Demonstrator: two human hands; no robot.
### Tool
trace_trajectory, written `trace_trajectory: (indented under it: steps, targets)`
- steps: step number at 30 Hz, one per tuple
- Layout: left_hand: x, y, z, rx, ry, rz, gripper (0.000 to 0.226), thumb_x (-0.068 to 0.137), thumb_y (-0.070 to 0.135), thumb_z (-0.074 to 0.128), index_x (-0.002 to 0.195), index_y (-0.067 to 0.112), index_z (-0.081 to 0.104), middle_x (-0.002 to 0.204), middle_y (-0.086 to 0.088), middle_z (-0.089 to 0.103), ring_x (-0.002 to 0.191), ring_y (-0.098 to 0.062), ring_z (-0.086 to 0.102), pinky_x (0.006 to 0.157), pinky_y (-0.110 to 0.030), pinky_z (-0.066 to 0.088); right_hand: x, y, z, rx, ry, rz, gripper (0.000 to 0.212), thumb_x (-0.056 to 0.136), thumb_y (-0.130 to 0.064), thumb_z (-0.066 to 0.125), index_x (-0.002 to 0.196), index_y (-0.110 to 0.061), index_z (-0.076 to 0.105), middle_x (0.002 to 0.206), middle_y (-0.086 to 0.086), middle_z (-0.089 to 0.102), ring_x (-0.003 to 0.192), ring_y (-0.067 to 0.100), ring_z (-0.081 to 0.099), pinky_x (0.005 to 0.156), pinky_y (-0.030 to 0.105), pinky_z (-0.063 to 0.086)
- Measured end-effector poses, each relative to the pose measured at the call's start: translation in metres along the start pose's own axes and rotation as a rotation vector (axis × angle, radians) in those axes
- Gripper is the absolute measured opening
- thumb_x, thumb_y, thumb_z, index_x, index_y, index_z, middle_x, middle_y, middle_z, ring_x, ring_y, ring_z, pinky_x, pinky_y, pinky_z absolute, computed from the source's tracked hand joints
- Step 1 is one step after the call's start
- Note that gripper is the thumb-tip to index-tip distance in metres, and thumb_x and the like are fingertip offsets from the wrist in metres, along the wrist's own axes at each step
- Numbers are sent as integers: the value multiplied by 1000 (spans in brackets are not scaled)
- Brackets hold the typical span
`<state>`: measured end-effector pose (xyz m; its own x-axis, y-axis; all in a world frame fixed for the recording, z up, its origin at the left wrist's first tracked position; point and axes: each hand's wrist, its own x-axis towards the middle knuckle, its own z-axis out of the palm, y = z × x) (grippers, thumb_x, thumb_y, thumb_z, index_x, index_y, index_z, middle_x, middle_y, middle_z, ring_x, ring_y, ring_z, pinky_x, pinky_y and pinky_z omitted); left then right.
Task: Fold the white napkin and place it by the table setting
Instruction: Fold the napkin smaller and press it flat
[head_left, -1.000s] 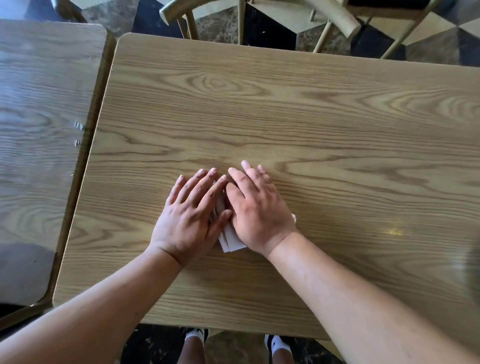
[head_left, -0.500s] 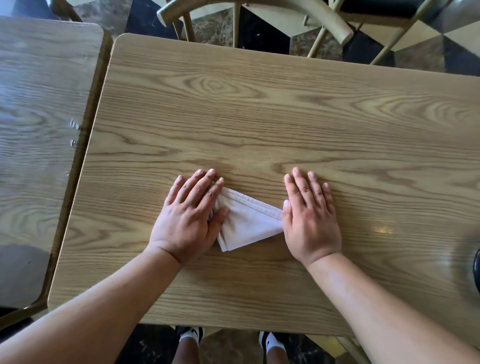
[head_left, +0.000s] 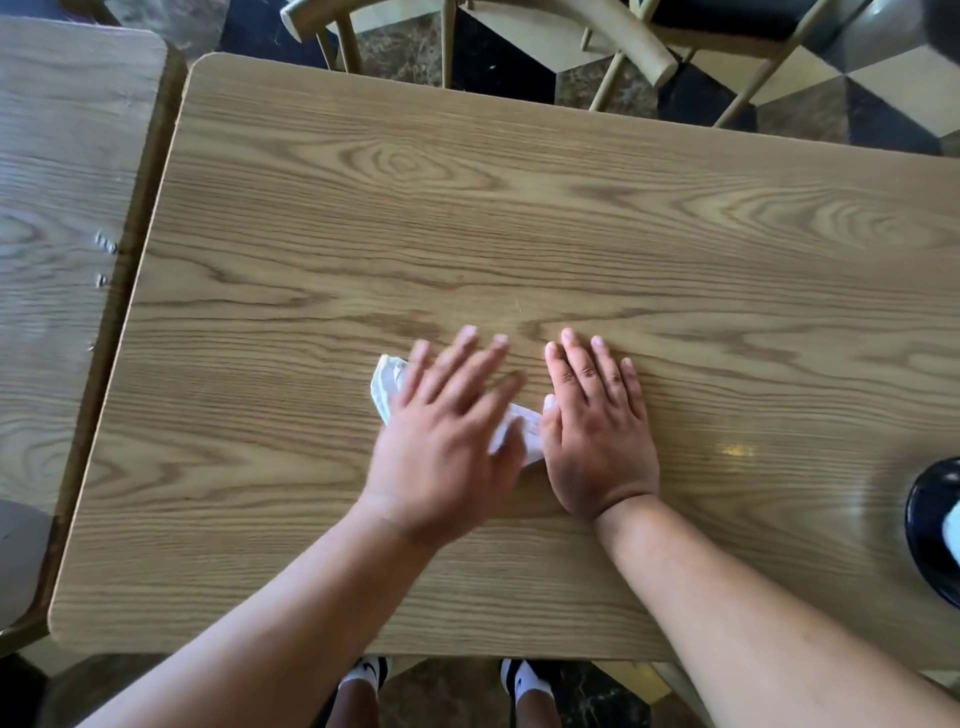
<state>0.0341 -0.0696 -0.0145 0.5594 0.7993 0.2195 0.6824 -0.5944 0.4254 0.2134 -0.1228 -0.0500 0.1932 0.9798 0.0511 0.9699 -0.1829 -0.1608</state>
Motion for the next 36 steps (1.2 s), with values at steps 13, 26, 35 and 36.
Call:
trace_trajectory:
  steps: [13, 26, 35, 36]
  targets:
    - [-21, -81, -14, 216, -244, -151, 62, 107, 57, 30, 164, 32, 33, 175, 3, 24, 163, -16, 13, 129, -59, 11, 0, -1, -1, -21, -2, -10, 57, 104, -29, 35, 158, -14, 43, 170, 4, 33, 158, 30, 28, 127, 55, 23]
    - [-17, -75, -16, 220, -286, -190, 62, 107, 57, 30, 165, 34, 30, 175, 6, 20, 163, -13, 9, 130, -56, 10, 9, -42, -15, 386, 57, 95, 54, 105, -29, 38, 154, -8, 49, 162, 12, 46, 156, 36, 32, 126, 60, 21]
    - [-19, -78, -10, 257, -243, -174, 62, 104, 53, 37, 162, 33, 37, 173, 3, 29, 161, -16, 20, 130, -55, 14, -29, -76, 2, 236, -192, -283, 66, 109, -46, 32, 164, -10, 26, 173, 11, 22, 161, 31, 18, 129, 52, 18]
    - [-18, -76, -10, 260, -238, -174, 62, 104, 53, 38, 162, 32, 39, 173, 3, 30, 161, -16, 21, 130, -55, 14, -30, -56, 2, 195, -196, -294, 65, 109, -46, 33, 165, -12, 26, 173, 9, 22, 161, 31, 18, 129, 52, 16]
